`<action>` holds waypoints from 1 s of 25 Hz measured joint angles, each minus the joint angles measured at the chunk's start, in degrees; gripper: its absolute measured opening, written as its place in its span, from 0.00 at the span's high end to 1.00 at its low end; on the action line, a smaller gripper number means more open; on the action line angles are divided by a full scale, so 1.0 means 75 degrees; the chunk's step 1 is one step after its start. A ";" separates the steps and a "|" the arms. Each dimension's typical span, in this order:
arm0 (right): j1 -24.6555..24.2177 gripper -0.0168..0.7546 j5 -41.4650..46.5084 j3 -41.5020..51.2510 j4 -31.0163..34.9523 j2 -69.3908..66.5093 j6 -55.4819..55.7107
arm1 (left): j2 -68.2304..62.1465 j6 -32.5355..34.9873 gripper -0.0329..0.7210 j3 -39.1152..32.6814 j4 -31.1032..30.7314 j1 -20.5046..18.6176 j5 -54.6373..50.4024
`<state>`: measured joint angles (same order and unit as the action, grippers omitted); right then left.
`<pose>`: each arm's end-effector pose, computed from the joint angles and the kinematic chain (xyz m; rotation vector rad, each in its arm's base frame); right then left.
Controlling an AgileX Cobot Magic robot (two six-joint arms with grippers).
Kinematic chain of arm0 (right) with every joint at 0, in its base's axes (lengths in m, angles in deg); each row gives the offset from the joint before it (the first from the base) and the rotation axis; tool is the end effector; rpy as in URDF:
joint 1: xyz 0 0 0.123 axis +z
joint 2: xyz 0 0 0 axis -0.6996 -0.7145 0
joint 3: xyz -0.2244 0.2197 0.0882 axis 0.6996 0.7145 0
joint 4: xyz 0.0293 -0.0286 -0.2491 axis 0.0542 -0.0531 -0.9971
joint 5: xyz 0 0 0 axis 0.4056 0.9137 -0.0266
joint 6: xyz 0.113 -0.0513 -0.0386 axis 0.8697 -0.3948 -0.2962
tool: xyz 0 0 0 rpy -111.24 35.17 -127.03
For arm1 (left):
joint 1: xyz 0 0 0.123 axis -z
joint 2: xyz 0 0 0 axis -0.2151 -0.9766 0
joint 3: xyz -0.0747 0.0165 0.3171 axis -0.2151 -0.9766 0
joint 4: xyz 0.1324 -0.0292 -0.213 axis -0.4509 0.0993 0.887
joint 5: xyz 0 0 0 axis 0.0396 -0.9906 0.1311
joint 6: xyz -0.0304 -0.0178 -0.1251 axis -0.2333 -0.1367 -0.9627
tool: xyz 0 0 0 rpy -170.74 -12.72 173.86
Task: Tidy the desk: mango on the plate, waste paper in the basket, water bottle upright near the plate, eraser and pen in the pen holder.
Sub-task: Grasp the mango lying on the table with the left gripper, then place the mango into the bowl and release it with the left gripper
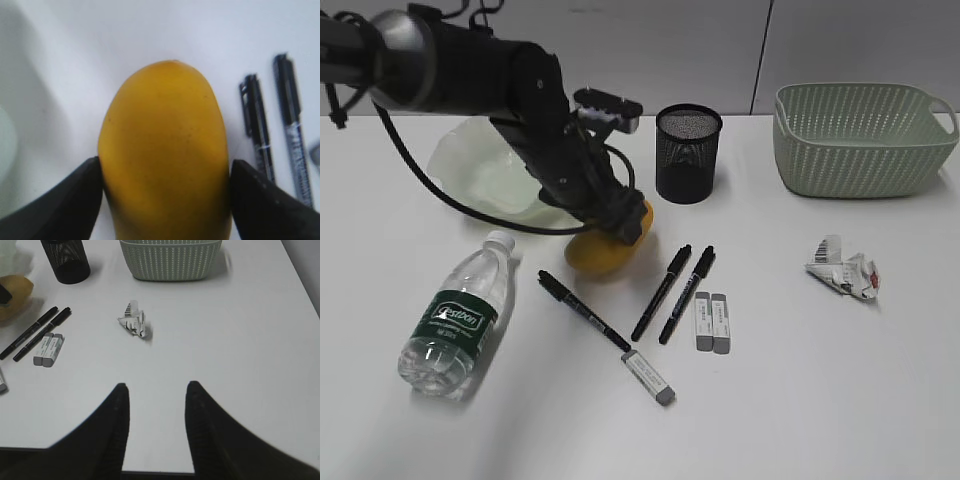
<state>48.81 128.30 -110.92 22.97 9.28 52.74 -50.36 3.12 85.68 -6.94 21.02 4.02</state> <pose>-0.0122 0.0039 0.2650 -0.0542 2.0085 0.1160 0.3998 -0.2794 0.1734 0.8496 2.5633 -0.3036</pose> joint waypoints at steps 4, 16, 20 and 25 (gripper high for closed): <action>0.0000 0.58 0.0000 0.0000 0.0000 0.0000 0.0000 | 0.1308 0.0000 0.21 0.0009 0.0164 -0.0138 0.1185; 0.0000 0.58 0.0000 0.0000 0.0000 0.0000 0.0000 | -0.0295 0.0000 0.21 0.0011 -0.0056 -0.2079 0.2406; 0.0000 0.58 0.0000 0.0000 0.0007 0.0000 0.0000 | -0.0616 0.0000 0.20 0.0011 -0.0286 -0.2063 0.2399; 0.0000 0.58 0.0000 0.0000 0.0054 0.0000 0.0000 | -0.0564 0.0000 0.09 0.0011 -0.0228 -0.2054 0.2332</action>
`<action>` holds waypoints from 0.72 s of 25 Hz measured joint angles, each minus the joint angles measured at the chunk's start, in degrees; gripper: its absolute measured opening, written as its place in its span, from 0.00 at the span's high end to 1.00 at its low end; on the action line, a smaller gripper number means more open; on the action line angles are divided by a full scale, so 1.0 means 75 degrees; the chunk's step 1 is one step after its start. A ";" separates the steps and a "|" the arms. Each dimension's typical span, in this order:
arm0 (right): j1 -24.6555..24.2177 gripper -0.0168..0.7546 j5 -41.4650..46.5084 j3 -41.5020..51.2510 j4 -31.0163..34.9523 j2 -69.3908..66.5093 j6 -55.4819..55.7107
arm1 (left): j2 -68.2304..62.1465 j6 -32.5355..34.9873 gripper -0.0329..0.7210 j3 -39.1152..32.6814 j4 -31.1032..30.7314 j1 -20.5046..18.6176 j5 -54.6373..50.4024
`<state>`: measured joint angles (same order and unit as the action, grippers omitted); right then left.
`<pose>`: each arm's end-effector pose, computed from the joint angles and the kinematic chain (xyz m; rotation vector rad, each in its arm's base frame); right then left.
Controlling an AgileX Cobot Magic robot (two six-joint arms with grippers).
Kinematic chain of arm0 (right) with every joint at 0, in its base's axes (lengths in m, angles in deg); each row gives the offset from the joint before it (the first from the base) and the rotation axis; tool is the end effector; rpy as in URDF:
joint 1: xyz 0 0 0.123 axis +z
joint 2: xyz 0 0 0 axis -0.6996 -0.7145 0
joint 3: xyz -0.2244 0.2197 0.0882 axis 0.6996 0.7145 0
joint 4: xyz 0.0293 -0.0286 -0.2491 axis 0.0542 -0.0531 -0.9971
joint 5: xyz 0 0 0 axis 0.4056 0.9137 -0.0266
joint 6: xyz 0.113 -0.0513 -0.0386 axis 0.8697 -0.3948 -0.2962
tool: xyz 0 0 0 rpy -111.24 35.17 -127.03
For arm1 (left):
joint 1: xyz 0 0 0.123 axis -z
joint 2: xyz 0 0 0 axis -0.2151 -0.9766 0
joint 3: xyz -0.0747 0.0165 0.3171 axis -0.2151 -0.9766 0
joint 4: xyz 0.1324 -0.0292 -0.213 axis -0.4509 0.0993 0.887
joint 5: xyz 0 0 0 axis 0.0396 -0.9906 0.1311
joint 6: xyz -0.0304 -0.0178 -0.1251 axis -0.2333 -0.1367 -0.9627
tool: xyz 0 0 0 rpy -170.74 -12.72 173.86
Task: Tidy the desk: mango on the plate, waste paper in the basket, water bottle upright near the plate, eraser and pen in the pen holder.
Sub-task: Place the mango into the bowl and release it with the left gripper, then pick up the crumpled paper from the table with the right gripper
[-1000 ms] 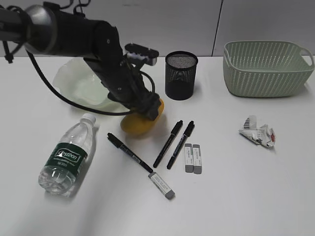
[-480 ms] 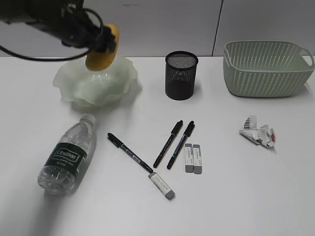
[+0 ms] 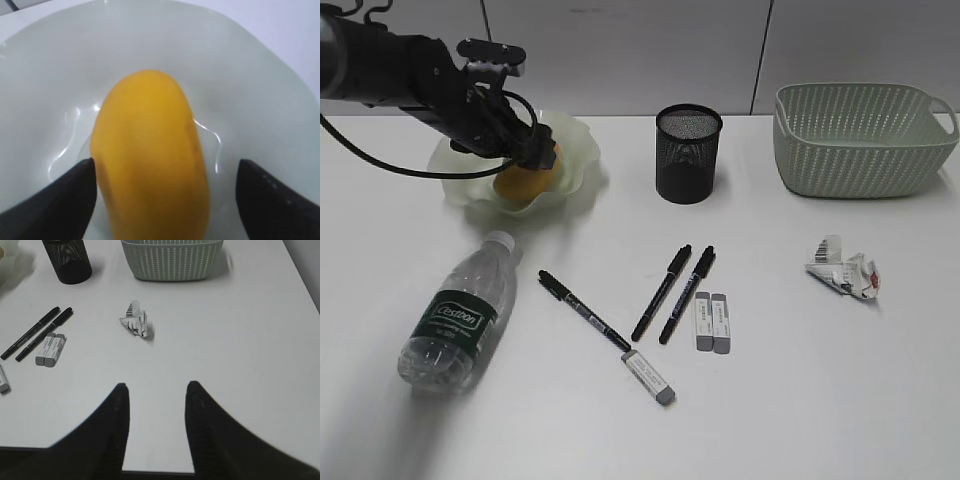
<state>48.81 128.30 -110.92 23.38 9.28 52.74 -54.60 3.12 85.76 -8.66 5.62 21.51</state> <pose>-0.0123 0.0047 0.2651 -0.0545 2.0085 0.1245 0.4963 -0.1677 0.1574 0.4496 2.4086 -0.1764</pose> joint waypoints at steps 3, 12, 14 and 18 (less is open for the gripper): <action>0.0000 0.58 0.0000 0.0000 0.0007 0.0000 0.0000 | 0.0246 0.0000 0.09 0.0000 0.0024 0.0000 -0.0237; 0.0000 0.58 0.0000 0.0000 0.0040 0.0000 0.0000 | 0.2911 0.0000 0.26 -0.1223 -0.0263 0.0000 -0.1245; 0.0000 0.58 0.0000 0.0000 0.0040 0.0000 0.0000 | 0.4100 0.0000 0.29 -0.2282 -0.0261 0.0000 -0.1377; 0.0000 0.58 0.0000 0.0000 0.0040 0.0000 0.0000 | 0.7033 0.0000 0.30 -0.4271 -0.0207 0.0000 -0.2277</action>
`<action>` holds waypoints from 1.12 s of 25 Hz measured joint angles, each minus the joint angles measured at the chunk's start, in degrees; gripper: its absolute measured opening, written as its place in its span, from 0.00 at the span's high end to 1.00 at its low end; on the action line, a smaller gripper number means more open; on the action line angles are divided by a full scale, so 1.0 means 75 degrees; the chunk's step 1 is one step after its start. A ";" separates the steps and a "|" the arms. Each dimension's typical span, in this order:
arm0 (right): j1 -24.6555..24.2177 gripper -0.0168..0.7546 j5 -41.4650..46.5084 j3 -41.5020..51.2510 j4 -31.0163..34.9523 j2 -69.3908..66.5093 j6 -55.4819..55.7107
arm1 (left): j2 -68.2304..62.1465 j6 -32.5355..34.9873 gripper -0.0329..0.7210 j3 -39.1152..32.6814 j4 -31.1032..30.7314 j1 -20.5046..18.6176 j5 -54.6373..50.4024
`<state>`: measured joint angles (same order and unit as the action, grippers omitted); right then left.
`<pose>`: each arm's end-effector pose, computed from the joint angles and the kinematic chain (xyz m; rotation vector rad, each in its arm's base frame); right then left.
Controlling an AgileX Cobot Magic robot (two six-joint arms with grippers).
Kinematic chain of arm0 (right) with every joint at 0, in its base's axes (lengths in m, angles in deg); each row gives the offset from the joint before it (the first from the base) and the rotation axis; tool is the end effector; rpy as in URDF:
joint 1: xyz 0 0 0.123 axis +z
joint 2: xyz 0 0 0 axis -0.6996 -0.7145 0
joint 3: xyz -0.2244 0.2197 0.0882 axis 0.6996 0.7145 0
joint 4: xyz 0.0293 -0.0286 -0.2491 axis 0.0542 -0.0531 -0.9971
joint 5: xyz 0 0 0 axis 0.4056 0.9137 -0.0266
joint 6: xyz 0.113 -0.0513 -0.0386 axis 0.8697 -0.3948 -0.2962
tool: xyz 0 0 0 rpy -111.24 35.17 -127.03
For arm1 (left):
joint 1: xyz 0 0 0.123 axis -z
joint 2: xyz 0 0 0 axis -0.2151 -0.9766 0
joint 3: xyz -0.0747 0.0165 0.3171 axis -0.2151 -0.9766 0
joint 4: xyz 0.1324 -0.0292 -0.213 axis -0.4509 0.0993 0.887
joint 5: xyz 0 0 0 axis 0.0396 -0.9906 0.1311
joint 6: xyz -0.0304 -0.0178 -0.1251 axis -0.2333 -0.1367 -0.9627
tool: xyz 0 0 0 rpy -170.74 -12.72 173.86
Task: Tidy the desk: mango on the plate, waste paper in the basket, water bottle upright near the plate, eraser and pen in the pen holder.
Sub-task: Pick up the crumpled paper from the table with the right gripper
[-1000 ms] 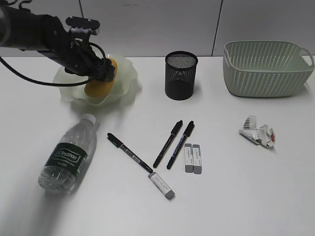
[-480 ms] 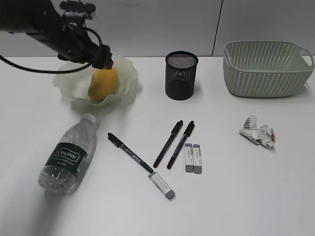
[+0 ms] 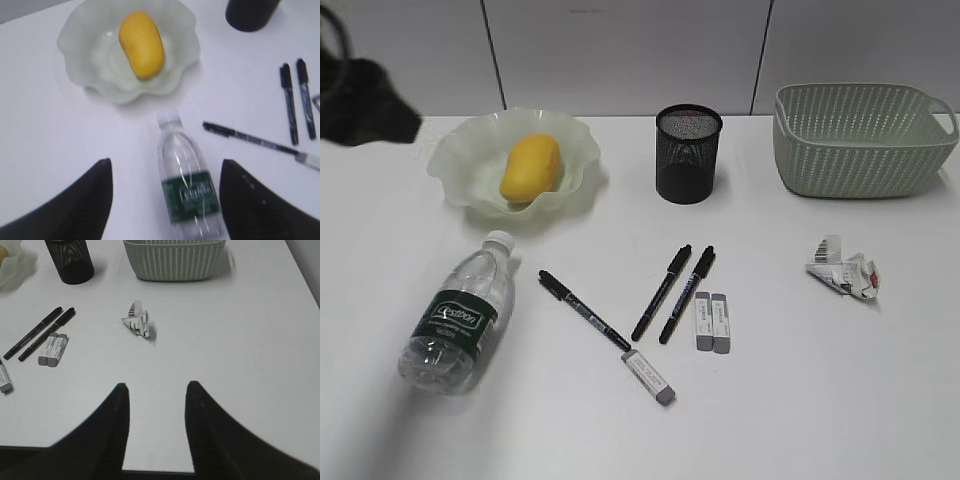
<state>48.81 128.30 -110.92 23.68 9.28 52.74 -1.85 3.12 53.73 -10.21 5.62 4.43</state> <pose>-0.0123 0.0053 0.2651 -0.0547 2.0086 0.1307 0.2584 -0.0930 0.3237 0.4966 2.3337 -0.1886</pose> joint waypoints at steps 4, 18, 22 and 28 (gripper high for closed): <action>0.0000 0.58 0.0000 0.0000 0.0000 0.0000 0.0000 | 0.3152 -0.0043 0.30 -0.1407 0.0000 0.0000 -0.1296; 0.0000 0.58 -0.0065 -0.0025 0.0077 -0.0199 -0.0020 | 0.9063 -0.2339 0.34 -0.3149 -0.1620 0.0000 -0.3446; 0.0000 0.58 -0.0616 -0.0164 0.0374 -0.1257 -0.0515 | 0.9199 -0.2374 0.37 -0.3328 -0.1565 0.0000 -0.3349; 0.0000 0.56 -0.2677 -0.0238 0.0623 -0.4755 -0.1594 | 0.9501 -0.2382 0.38 -0.3330 -0.1565 0.0000 -0.3316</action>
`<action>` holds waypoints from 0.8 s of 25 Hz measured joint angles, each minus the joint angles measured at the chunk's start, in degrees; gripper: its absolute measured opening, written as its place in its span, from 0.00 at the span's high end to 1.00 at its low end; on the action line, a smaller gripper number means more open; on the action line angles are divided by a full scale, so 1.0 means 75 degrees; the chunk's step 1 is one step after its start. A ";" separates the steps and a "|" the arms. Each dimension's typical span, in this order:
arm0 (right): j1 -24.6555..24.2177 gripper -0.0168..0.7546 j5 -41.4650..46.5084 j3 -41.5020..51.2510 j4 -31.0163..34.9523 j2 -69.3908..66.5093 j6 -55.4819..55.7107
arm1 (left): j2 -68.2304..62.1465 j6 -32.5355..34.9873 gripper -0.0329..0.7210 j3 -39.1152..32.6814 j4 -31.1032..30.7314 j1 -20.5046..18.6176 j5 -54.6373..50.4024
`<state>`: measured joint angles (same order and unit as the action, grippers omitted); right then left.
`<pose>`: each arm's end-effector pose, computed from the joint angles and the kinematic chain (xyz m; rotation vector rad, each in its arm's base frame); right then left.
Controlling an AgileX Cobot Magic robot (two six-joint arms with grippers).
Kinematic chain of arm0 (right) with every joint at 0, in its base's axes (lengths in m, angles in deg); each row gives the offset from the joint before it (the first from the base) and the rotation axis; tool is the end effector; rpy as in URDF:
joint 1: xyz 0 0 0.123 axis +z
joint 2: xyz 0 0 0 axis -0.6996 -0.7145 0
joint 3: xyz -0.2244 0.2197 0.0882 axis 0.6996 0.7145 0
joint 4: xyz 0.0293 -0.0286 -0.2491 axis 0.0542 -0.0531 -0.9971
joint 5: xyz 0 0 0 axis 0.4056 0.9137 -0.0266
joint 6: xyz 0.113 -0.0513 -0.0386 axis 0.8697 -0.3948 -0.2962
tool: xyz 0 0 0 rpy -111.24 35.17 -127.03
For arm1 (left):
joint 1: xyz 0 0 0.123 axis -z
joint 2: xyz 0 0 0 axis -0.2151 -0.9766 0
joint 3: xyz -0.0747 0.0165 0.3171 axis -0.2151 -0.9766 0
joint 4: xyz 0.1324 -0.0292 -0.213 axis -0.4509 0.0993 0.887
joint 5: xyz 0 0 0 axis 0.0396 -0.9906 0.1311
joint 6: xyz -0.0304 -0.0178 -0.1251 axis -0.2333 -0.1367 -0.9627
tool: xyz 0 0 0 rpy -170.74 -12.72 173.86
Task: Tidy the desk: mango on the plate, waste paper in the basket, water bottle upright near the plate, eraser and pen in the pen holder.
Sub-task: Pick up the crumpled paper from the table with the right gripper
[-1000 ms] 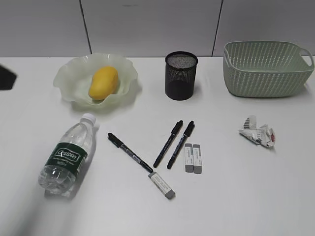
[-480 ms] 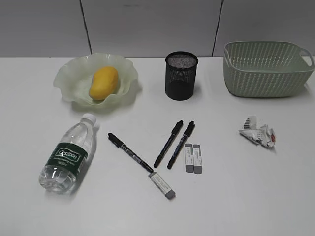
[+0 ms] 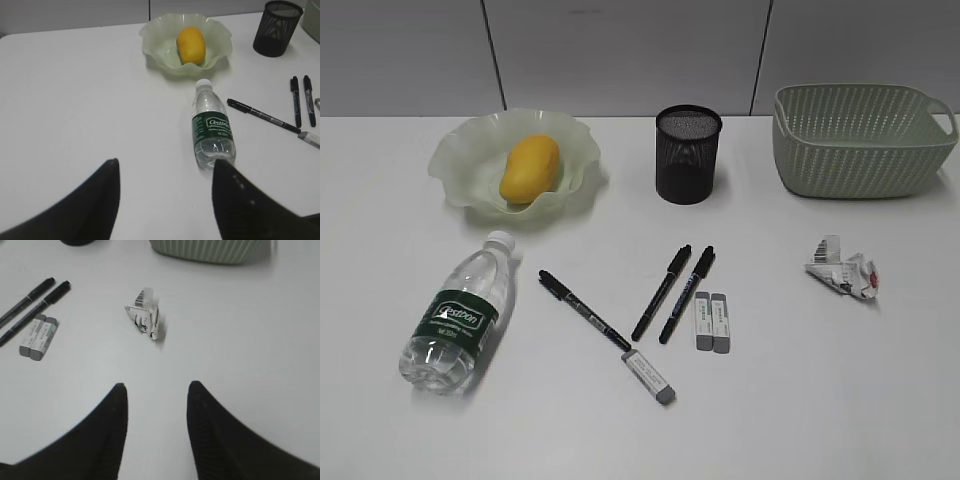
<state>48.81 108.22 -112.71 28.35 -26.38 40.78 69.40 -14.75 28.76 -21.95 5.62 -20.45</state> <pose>0.1090 0.0198 0.2856 -0.2205 2.2321 0.0968 -0.0107 0.0148 0.2726 0.1649 2.0034 -0.1803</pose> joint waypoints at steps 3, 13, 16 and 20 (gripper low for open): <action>-0.0002 0.49 -0.0955 -0.0343 0.0048 -0.2540 -0.0107 | 0.0076 0.0000 0.38 0.0000 -0.0007 0.0000 -0.0013; -0.0011 0.44 -0.1595 -0.3168 0.0253 -0.8855 -0.0127 | 0.0076 0.0000 0.38 -0.0006 -0.0007 0.0000 -0.0005; 0.0015 0.44 -0.1689 -0.3646 0.0261 -0.9734 -0.0135 | 0.0076 0.0000 0.38 -0.0006 -0.0007 0.0000 -0.0005; 0.0099 0.84 -0.1727 -0.3802 0.0261 -1.0098 -0.0198 | 0.0076 0.0000 0.38 -0.0006 -0.0007 0.0000 -0.0005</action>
<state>49.55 95.27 -141.22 30.31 -102.11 39.29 69.98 -14.75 28.71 -22.00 5.62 -20.48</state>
